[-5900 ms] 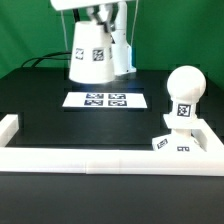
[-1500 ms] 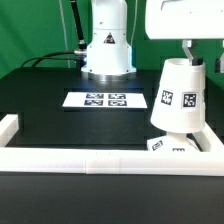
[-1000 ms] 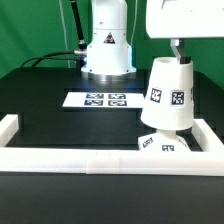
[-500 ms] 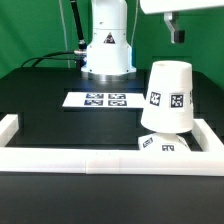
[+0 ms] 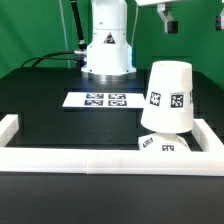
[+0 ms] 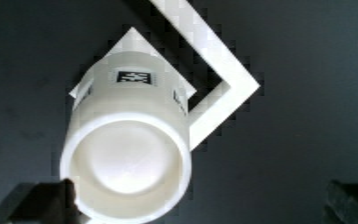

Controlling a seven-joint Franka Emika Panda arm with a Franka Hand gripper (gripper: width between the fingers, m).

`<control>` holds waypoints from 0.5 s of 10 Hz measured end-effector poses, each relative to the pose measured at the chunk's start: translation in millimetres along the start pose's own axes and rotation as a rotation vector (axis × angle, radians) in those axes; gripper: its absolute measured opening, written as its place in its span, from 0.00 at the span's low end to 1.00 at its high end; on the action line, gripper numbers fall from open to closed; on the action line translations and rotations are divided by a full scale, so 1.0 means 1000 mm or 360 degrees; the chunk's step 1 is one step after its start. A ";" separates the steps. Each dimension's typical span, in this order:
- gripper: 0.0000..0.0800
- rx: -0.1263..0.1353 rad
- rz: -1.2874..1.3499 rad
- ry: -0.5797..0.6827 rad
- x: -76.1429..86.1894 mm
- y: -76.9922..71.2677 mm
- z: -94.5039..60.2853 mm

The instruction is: Assemble lamp

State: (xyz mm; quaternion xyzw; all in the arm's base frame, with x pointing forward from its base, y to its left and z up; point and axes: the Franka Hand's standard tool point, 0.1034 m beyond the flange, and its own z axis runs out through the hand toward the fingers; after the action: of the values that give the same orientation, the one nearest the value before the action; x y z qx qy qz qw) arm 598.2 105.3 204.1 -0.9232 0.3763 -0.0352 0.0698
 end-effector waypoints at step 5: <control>0.87 0.0000 0.0000 0.0000 0.000 0.000 0.000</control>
Offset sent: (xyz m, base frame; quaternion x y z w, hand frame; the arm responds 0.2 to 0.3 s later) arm 0.0000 0.0000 0.0000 0.0000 0.0000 0.0000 1.0000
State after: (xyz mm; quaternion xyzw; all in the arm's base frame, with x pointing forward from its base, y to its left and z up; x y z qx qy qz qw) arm 598.2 105.3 204.0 -0.9232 0.3764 -0.0351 0.0697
